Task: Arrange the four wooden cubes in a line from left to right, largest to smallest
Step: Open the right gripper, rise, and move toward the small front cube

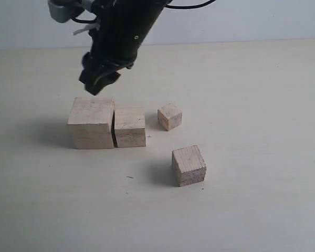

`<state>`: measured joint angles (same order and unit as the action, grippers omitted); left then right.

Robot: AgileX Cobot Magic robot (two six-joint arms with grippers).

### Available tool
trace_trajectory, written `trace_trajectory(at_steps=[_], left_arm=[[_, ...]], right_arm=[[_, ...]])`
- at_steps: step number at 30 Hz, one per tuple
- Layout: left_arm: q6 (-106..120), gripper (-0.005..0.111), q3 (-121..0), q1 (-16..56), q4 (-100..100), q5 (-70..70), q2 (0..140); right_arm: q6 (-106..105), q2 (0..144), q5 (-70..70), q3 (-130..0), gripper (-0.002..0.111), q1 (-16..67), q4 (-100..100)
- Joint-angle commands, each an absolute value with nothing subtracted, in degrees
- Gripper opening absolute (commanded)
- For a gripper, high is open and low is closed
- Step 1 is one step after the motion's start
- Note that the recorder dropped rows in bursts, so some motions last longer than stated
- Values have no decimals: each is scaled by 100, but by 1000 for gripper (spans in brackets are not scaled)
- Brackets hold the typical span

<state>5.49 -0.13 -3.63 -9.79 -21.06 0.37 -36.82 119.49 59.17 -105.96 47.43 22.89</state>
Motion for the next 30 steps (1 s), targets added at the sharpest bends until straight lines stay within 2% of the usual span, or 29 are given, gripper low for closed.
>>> trace_trajectory(at_steps=[1, 2, 7, 15, 19, 24, 30], left_arm=[[548, 0, 0, -323, -963, -2055, 0], [548, 0, 0, -323, -963, -2055, 0], [548, 0, 0, -323, -963, -2055, 0], [548, 0, 0, -323, -963, -2055, 0], [548, 0, 0, -323, -963, -2055, 0], [548, 0, 0, -323, -963, -2055, 0], [548, 0, 0, -323, -963, -2055, 0]], right_arm=[[-2979, 11738, 6772, -10616, 4, 4724, 1111], [-2994, 11700, 6996, -10616, 0, 4723, 896], [-3786, 11309, 6996, -10344, 0, 4582, 0], [-4640, 10839, 6996, -9863, 0, 3678, 0], [-4835, 10878, 6996, -9844, 0, 3228, 661], [-6237, 10878, 6770, -9349, 0, 2619, 2477], [-6653, 10878, 6056, -8570, 0, 2148, 2864]])
